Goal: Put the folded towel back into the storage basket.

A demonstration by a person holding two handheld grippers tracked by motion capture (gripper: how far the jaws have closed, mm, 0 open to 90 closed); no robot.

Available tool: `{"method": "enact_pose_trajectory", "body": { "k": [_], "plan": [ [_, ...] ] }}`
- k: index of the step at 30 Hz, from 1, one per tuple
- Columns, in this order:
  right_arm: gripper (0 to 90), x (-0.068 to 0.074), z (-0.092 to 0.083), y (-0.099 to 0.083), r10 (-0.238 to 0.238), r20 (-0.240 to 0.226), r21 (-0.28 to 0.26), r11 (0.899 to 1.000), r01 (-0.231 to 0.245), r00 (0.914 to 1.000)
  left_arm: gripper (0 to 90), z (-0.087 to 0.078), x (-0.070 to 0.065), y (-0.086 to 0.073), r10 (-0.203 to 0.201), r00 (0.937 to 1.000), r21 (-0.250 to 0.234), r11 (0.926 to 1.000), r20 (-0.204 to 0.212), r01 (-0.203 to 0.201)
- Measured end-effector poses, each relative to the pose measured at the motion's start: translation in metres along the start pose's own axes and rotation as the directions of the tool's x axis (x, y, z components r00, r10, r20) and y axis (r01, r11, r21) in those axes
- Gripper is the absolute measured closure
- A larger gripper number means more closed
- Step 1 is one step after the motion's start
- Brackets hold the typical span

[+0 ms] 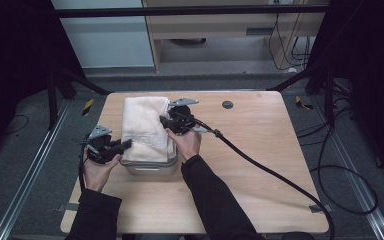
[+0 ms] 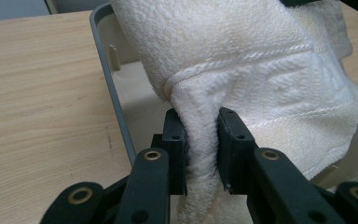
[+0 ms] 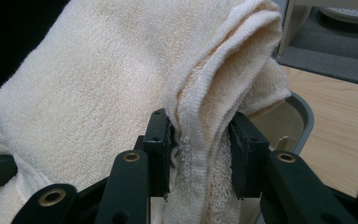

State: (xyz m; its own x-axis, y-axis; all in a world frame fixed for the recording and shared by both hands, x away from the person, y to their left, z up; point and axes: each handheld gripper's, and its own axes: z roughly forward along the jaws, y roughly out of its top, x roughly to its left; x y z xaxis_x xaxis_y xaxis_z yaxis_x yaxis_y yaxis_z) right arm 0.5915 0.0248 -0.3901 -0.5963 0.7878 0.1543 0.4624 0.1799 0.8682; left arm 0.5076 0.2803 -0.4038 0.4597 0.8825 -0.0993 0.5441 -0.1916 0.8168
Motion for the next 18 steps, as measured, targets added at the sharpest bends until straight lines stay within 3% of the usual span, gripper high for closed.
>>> {"method": "enact_pose_trajectory", "body": {
  "k": [18],
  "plan": [
    [63.6,-0.004,0.015,-0.015,0.010,0.019,0.043,0.999,-0.011,0.9998,74.0,0.014,0.000,-0.007,0.006,0.9998,0.056,0.9984,-0.021,-0.004]
  ]
}}
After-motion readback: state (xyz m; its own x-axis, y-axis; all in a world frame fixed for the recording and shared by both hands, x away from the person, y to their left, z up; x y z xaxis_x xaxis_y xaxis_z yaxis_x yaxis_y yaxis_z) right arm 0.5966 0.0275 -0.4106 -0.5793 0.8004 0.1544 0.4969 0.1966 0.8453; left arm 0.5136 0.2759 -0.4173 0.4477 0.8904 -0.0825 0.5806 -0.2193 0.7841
